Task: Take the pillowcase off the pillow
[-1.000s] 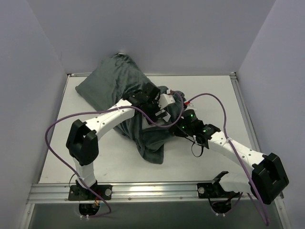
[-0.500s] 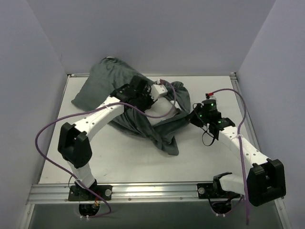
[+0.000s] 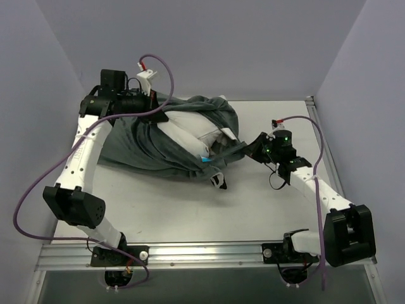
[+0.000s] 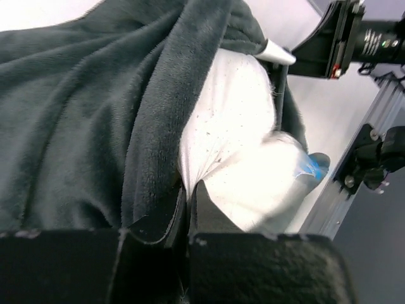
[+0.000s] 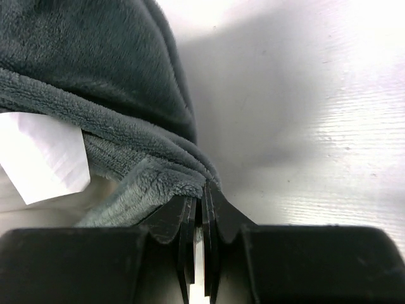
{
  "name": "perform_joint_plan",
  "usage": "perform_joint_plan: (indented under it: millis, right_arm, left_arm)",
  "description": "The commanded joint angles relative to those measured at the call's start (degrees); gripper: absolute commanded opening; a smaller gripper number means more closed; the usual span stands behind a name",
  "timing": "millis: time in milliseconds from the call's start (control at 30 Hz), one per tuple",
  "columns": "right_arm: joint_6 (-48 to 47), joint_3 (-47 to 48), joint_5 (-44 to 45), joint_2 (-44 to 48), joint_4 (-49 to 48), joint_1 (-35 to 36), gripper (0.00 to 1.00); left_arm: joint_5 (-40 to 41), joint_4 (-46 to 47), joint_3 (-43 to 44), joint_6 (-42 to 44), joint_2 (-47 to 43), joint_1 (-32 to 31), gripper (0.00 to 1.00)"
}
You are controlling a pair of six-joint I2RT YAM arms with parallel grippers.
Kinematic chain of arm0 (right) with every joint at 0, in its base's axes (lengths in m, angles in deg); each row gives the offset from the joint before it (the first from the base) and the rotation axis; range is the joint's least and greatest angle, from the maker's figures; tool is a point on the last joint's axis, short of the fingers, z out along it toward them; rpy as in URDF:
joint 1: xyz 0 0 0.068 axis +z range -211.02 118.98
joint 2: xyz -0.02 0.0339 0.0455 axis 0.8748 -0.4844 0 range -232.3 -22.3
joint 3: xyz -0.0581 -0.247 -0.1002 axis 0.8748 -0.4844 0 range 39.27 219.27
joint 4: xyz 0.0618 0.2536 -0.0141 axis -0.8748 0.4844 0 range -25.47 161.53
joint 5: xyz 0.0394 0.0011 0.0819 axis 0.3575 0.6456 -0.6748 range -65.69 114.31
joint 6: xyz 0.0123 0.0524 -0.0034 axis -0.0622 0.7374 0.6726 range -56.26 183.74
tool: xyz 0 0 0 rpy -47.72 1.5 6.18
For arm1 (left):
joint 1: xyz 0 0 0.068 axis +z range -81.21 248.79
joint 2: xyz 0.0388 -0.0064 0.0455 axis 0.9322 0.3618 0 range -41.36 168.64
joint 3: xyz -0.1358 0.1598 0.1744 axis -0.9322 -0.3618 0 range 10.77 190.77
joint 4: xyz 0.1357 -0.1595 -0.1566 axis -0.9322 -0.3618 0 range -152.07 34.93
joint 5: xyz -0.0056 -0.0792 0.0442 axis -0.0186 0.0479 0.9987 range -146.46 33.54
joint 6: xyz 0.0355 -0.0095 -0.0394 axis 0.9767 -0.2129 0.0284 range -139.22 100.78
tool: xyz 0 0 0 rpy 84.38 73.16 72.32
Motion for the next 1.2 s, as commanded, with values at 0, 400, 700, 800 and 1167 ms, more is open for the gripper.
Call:
perform_joint_plan:
  millis: [0,400,700,800,1167]
  right_arm:
    - [-5.45,-4.62,14.84,-3.37,11.65,-2.83,0.0]
    - [-12.21,9.25,6.93,3.3,14.54,6.14,0.2]
    - [-15.92,21.73,2.61,6.2,20.72,7.19,0.76]
    - [-10.92,22.36,3.75,4.8,14.57,9.47,0.81]
    - [-4.75,25.79,10.43,-16.81,3.48,15.01,0.64]
  left_arm:
    - [-2.96,6.36,6.63,-2.89,-7.51,8.68,0.02]
    - [6.35,11.47,-9.11,-1.93,-10.41,-1.85,0.02]
    - [8.45,11.12,-11.22,-1.23,-10.41,-3.96,0.02]
    - [8.8,11.21,-11.14,-1.23,-10.15,-5.28,0.02]
    - [8.37,9.8,-10.52,-0.26,-10.68,-5.64,0.02]
